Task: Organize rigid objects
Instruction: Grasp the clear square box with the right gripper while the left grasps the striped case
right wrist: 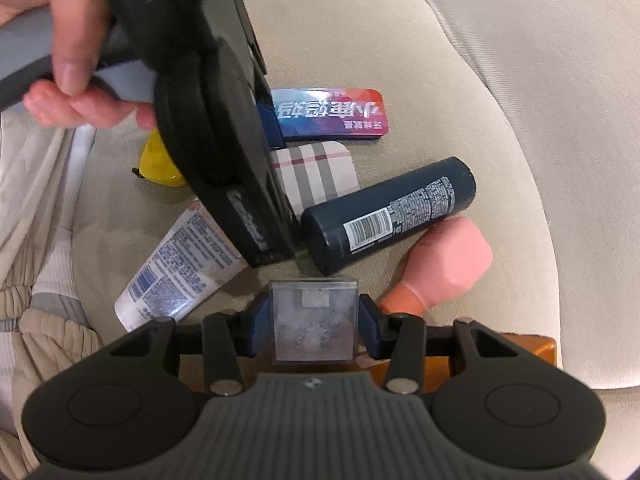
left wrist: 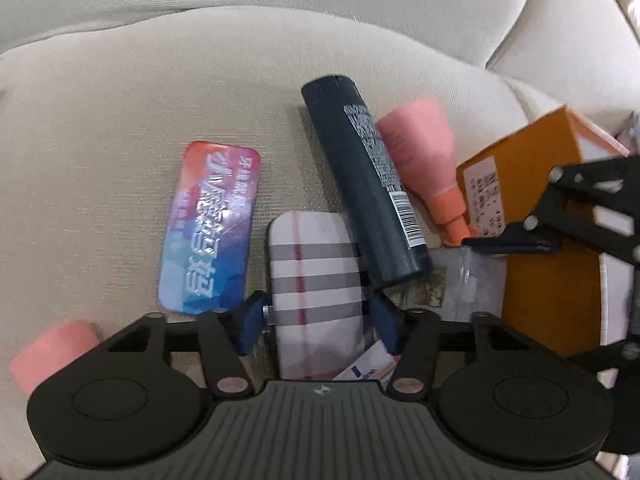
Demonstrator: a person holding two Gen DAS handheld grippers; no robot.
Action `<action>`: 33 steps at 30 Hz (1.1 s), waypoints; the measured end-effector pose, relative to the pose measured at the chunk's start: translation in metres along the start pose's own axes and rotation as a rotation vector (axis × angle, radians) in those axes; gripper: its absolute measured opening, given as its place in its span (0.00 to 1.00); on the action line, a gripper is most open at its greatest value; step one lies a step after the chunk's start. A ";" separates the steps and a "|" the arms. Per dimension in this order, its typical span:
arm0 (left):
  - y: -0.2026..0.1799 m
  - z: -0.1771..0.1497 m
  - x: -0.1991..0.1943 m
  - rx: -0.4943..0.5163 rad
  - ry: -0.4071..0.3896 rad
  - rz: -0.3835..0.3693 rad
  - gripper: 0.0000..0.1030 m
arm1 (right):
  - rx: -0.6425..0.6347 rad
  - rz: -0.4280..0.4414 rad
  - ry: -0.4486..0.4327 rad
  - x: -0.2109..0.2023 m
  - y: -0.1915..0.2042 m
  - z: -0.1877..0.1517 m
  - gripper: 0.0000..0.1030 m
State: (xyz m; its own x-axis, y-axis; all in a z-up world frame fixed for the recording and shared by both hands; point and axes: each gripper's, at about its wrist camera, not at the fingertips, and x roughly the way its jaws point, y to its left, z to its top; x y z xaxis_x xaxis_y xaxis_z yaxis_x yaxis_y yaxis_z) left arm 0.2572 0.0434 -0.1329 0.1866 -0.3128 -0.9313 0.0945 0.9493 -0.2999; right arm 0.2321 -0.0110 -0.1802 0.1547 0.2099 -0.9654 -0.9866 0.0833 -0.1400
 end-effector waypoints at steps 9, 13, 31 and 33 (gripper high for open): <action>0.009 -0.013 -0.038 -0.028 -0.074 -0.127 0.38 | 0.033 0.012 -0.015 0.006 0.000 -0.003 0.46; -0.006 -0.009 -0.033 -0.004 -0.096 -0.114 0.38 | 0.045 0.025 -0.020 0.006 -0.002 -0.003 0.46; 0.000 -0.033 -0.080 -0.034 -0.231 -0.010 0.17 | 0.010 -0.097 -0.055 -0.032 0.018 0.002 0.46; -0.002 -0.037 -0.092 -0.024 -0.259 0.002 0.17 | 0.001 -0.127 -0.076 -0.044 0.022 0.003 0.46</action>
State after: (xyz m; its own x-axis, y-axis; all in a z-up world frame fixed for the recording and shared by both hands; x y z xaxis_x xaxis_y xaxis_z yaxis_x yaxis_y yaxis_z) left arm 0.2041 0.0716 -0.0543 0.4314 -0.3060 -0.8487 0.0713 0.9493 -0.3060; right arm 0.2036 -0.0153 -0.1404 0.2822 0.2704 -0.9205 -0.9587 0.1150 -0.2601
